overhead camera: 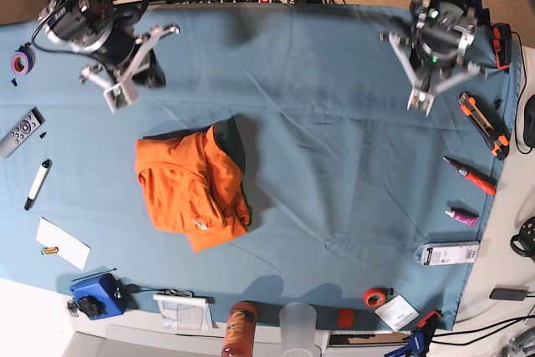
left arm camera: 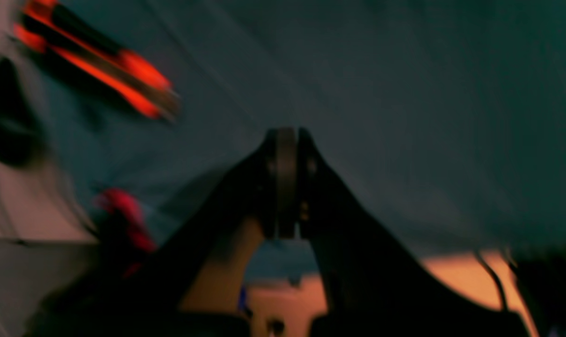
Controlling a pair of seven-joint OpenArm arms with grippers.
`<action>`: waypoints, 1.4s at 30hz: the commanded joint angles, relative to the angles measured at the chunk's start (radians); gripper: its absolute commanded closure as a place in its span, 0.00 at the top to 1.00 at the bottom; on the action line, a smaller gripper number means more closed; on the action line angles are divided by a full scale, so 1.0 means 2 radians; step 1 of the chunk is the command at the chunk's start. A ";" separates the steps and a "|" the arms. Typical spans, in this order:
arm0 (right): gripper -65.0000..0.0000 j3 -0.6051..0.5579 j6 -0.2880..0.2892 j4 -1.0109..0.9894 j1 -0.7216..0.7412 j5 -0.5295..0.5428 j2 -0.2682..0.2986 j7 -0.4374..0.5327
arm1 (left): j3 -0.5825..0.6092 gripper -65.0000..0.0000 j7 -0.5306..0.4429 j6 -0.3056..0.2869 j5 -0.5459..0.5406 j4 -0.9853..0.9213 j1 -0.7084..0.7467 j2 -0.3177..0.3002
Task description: Layout the t-shirt on the table in an organized manner, then fold the t-shirt properly
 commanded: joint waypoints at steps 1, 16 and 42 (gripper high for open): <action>0.00 0.002 -0.001 0.008 -0.009 0.007 0.005 0.005 | -0.016 0.00 -0.004 -0.002 0.002 0.009 0.010 -0.005; 0.00 0.002 -0.006 0.008 -0.161 -0.055 0.005 -0.028 | -0.134 0.00 -0.034 -0.050 -0.122 0.021 0.205 -0.004; 0.00 0.002 0.023 -0.293 -0.203 -0.070 0.015 -0.003 | -0.134 0.00 -0.115 -0.101 -0.156 -0.270 0.240 0.039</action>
